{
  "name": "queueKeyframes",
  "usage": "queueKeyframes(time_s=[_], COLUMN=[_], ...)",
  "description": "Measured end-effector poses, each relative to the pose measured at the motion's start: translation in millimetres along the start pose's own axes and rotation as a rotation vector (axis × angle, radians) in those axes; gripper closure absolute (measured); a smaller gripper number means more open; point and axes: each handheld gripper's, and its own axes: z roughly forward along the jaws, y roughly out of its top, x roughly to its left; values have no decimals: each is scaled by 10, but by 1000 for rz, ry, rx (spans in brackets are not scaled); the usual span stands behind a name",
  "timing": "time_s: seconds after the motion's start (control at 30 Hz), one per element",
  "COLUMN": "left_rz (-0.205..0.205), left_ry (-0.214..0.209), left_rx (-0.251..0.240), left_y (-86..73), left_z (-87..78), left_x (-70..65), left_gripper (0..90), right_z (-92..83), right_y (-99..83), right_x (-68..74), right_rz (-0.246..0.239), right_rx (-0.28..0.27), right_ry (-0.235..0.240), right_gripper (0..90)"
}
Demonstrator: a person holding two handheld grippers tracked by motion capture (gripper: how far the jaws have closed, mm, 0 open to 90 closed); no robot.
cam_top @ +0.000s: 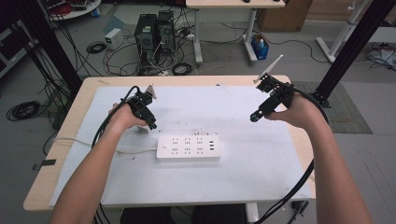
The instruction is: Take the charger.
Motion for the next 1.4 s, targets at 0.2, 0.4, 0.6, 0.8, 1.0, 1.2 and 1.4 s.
queueKeyframes(time_s=[0.2, 0.4, 0.6, 0.8, 1.0, 1.2, 1.4], left_rz=[-37, -72, -80, -88, -102, -79, -28], left_ry=[13, 33, 31, 35, 30, 28, 22], left_rx=[8, 14, 25, 35, 34, 5, -55], left_y=[18, 17, 16, 18, 11, -3, -73], left_z=[110, 151, 150, 153, 164, 53, -323], left_x=[10, 25, 37, 29, 24, 16, -20], left_gripper=[226, 273, 374, 401, 424, 426, 426], right_z=[-6, 5, 13, 18, 33, 27, 11], right_y=[-8, -21, -20, -28, -47, -46, -25], right_x=[5, -6, -1, -9, -1, 2, 11], right_rz=[-1, -6, -7, -6, -5, -4, -2], right_rx=[-2, -4, -5, -7, -6, -8, -5], right_ry=[-3, -2, -3, -3, -5, -3, -4], right_gripper=[119, 118, 119, 118, 119, 119, 119])
